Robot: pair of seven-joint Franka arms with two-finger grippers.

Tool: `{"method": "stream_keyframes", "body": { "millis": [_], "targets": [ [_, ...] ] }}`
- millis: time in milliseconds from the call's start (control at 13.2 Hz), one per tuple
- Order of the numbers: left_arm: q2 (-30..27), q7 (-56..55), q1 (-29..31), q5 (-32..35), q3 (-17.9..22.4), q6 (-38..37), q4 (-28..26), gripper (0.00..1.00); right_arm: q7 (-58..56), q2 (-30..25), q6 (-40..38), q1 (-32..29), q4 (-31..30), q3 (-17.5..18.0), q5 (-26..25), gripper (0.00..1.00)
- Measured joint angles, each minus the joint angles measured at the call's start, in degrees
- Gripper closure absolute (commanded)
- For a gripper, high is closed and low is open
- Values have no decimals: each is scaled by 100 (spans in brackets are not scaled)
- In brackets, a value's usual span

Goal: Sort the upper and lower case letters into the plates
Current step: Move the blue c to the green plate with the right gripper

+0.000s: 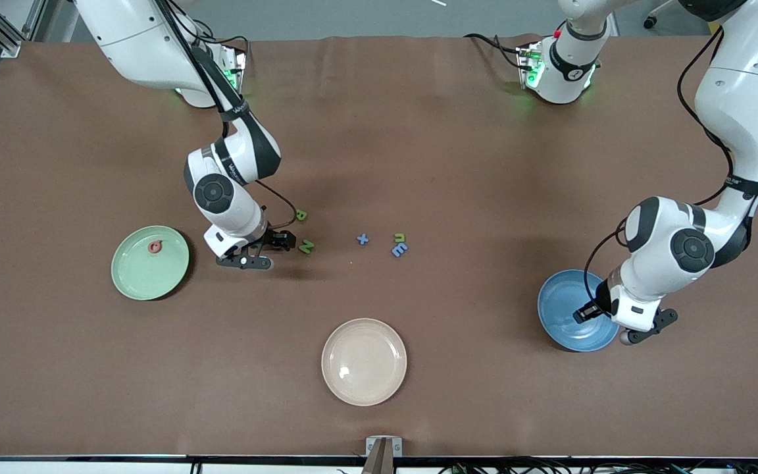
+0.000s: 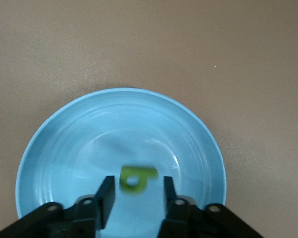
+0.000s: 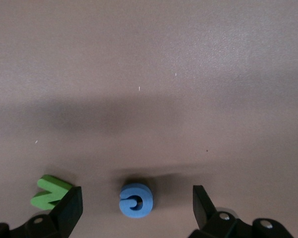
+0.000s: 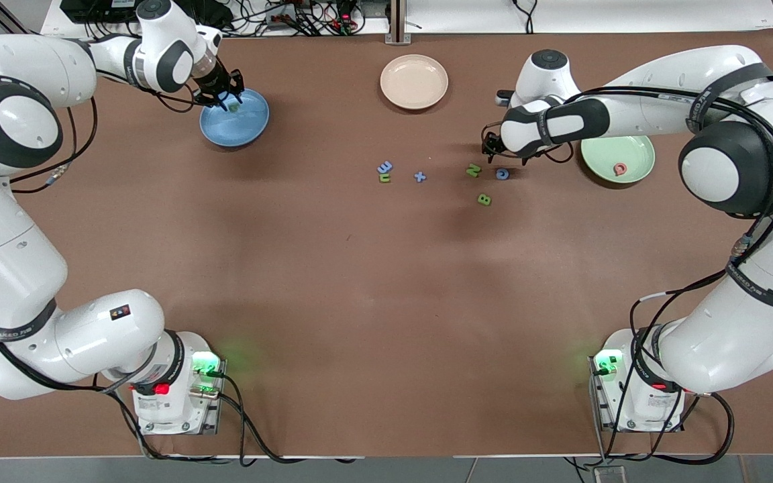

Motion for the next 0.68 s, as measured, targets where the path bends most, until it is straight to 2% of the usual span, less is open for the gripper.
{"method": "stream_keyframes", "body": {
  "millis": [302, 679],
  "targets": [
    [-2, -252, -155, 0, -87, -37, 17, 0, 1, 96, 16, 0, -44, -2, 0, 17],
    [-117, -1873, -1504, 8, -139, -451, 68, 0, 2, 96, 40, 4, -236, -5, 0, 35]
  ]
}}
